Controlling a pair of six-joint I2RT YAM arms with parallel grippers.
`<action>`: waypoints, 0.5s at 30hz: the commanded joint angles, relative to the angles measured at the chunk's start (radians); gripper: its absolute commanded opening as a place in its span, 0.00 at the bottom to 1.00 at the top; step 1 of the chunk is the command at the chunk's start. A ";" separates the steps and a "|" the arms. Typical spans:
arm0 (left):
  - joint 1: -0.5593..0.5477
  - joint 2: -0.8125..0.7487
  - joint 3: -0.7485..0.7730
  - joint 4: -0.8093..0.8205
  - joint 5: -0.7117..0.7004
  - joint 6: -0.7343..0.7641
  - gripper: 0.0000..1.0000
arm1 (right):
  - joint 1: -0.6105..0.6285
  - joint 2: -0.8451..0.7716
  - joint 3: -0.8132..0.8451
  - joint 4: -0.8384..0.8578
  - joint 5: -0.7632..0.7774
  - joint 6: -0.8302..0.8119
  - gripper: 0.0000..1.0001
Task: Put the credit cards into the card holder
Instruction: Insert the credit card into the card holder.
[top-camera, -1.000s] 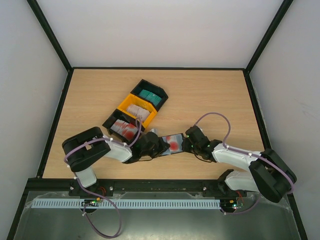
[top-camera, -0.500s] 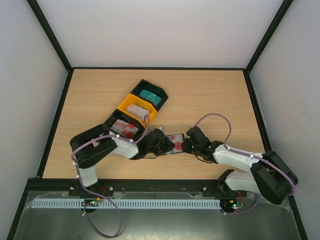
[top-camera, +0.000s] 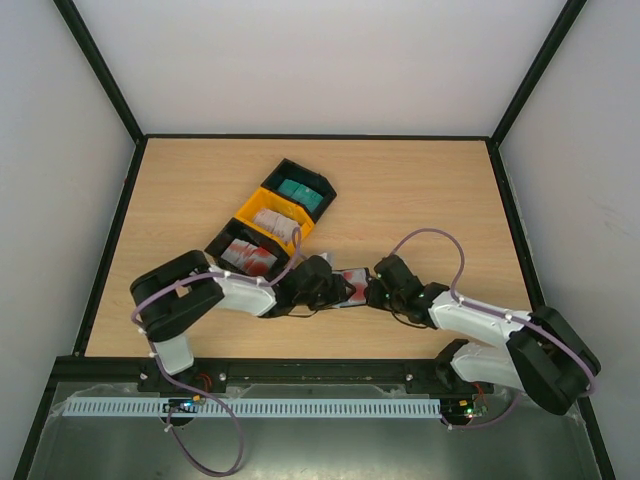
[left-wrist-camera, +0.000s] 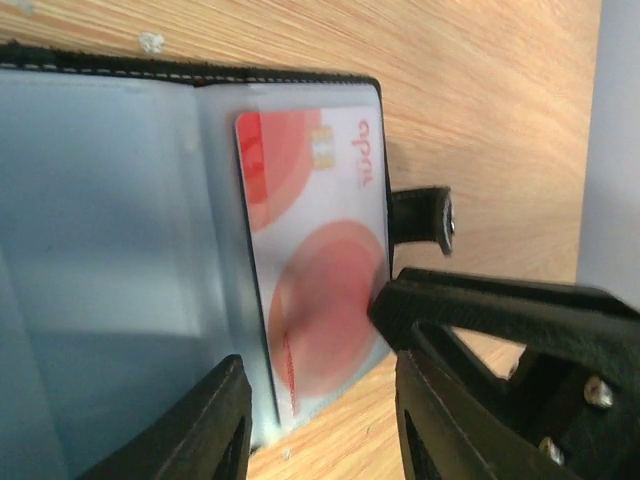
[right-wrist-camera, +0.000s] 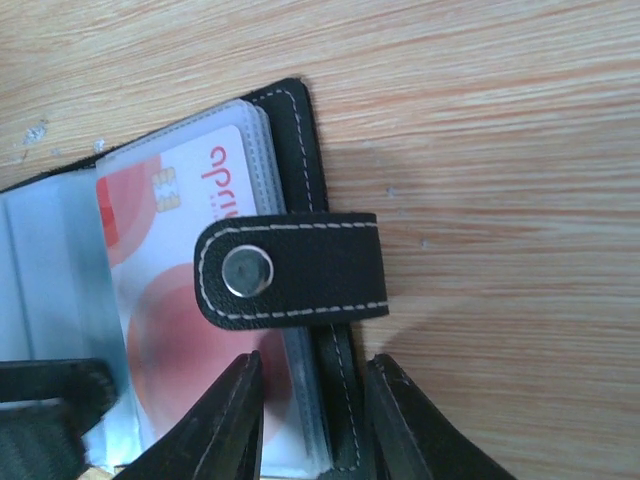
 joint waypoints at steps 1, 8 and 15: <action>-0.014 -0.107 -0.012 -0.149 -0.014 0.056 0.46 | 0.001 -0.037 0.007 -0.114 0.026 -0.006 0.29; -0.012 -0.260 0.002 -0.349 -0.064 0.124 0.64 | 0.002 -0.074 0.073 -0.175 0.084 -0.033 0.43; 0.043 -0.364 -0.062 -0.546 -0.181 0.120 0.70 | 0.002 0.065 0.181 -0.198 0.148 -0.133 0.54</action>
